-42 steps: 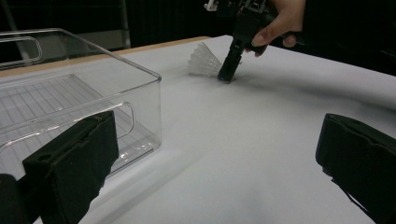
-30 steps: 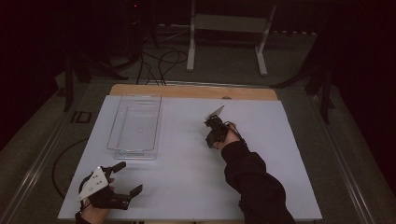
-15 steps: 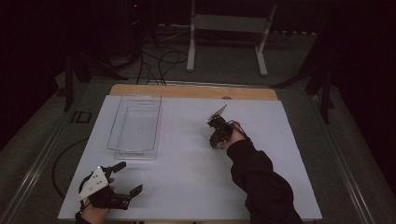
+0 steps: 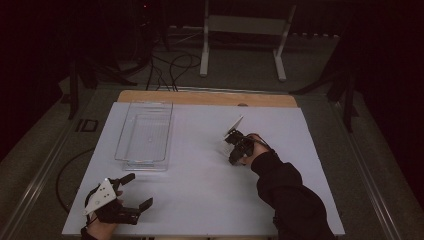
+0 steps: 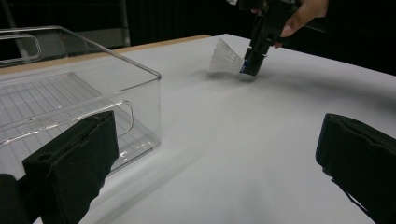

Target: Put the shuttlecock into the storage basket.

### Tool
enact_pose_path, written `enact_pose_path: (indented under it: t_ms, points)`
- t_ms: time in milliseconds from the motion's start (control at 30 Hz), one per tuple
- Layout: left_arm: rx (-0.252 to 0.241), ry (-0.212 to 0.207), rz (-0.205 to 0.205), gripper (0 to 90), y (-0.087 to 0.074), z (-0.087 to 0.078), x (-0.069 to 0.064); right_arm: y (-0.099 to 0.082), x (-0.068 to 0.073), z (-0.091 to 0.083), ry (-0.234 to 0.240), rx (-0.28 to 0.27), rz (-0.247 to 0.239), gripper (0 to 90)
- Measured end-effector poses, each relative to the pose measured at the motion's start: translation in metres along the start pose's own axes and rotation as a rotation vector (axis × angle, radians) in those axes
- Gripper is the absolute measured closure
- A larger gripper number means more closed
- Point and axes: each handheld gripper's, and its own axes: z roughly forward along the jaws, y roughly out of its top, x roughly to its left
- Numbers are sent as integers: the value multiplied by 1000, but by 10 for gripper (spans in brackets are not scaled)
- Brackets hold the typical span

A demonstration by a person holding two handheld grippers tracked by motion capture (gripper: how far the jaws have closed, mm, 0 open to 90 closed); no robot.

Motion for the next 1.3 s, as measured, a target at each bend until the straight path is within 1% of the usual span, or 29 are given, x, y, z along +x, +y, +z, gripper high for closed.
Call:
enact_pose_path:
  t_ms: [33, 167, 200, 233, 267, 300, 333, 367, 433, 467, 500, 533, 567, 600, 633, 667, 767, 800, 833, 900, 933, 967, 1067, 1100, 1167, 1200, 1233, 1267, 1300]
  points:
    - [1, 1, 0, 0, 0, 0, 0, -3, 0, -1, 11, -7, -28, 662]
    - [-4, 1, -4, 0, 0, -1, 0, -8, -1, -1, 7, -4, -43, 662]
    - [-3, -1, -5, 0, 1, -1, 0, -12, -2, -2, -3, 0, -63, 662]
    - [-2, -1, -3, 0, 1, -1, 0, -14, -2, -3, -3, -10, -78, 662]
    - [-1, -2, -3, 0, 1, 0, 0, -16, -2, -4, -1, -9, -106, 662]
    - [-1, -2, -3, 0, 1, 0, 0, -18, -2, -5, -1, -17, -156, 662]
    - [1, -2, -3, 0, 0, 0, 0, -20, -2, -6, 18, -23, -180, 662]
    - [2, -3, -3, 0, 1, 0, -1, -21, -2, -7, 32, -28, -197, 662]
    - [4, -7, -3, 0, 1, 0, -1, -24, -3, -10, 26, -18, -222, 662]
    - [8, -8, -1, 0, 1, 0, -1, -25, -3, -11, 32, -16, -225, 662]
    - [9, -10, -2, 0, 1, 0, -1, -26, -4, -12, 26, -12, -222, 663]
    - [9, -11, -2, 0, 1, 1, -1, -27, -4, -13, 20, -8, -234, 662]
    - [9, -12, -1, 0, 1, 1, -1, -28, -5, -14, 25, -12, -250, 663]
    - [9, -12, -1, 0, 1, 1, -1, -28, -5, -14, 25, -12, -250, 663]
    - [10, -12, 1, 0, 1, 1, -1, -30, -5, -15, 33, -14, -253, 662]
    - [10, -11, 2, 0, 1, 1, -2, -33, -6, -16, 44, -12, -271, 662]
    - [6, -8, 0, 0, 1, 0, -2, -38, -8, -16, 47, -5, -285, 662]
    - [6, -8, 0, 0, 1, 0, -2, -39, -10, -16, 56, -9, -294, 662]
    - [5, -6, -3, 0, 1, 0, -1, -41, -10, -17, 57, 0, -300, 662]
    - [5, -5, -4, 0, 1, 0, -1, -44, -10, -17, 48, 13, -324, 662]
    - [5, -4, -3, 0, 1, 0, -1, -44, -10, -17, 48, 13, -324, 662]
    - [5, -3, -1, 0, 1, 0, -1, -47, -10, -19, 48, 15, -348, 662]
    - [8, -3, -1, 0, 1, 0, -2, -50, -11, -22, 46, 9, -366, 662]
    - [7, -7, -1, 0, 1, 0, -2, -52, -11, -23, 43, 9, -379, 662]
    - [7, -7, -1, 0, 1, 1, -2, -53, -10, -24, 42, 5, -382, 662]
    - [8, -8, -2, 0, 1, 1, -2, -57, -10, -26, 69, -11, -417, 662]
    - [8, -8, -2, 0, 1, 1, -2, -57, -10, -26, 69, -11, -417, 662]
    - [8, -8, -2, 0, 1, 1, -2, -58, -9, -27, 73, -23, -427, 662]
    - [12, -9, 1, 0, 1, 1, -2, -61, -6, -30, 97, -37, -454, 662]
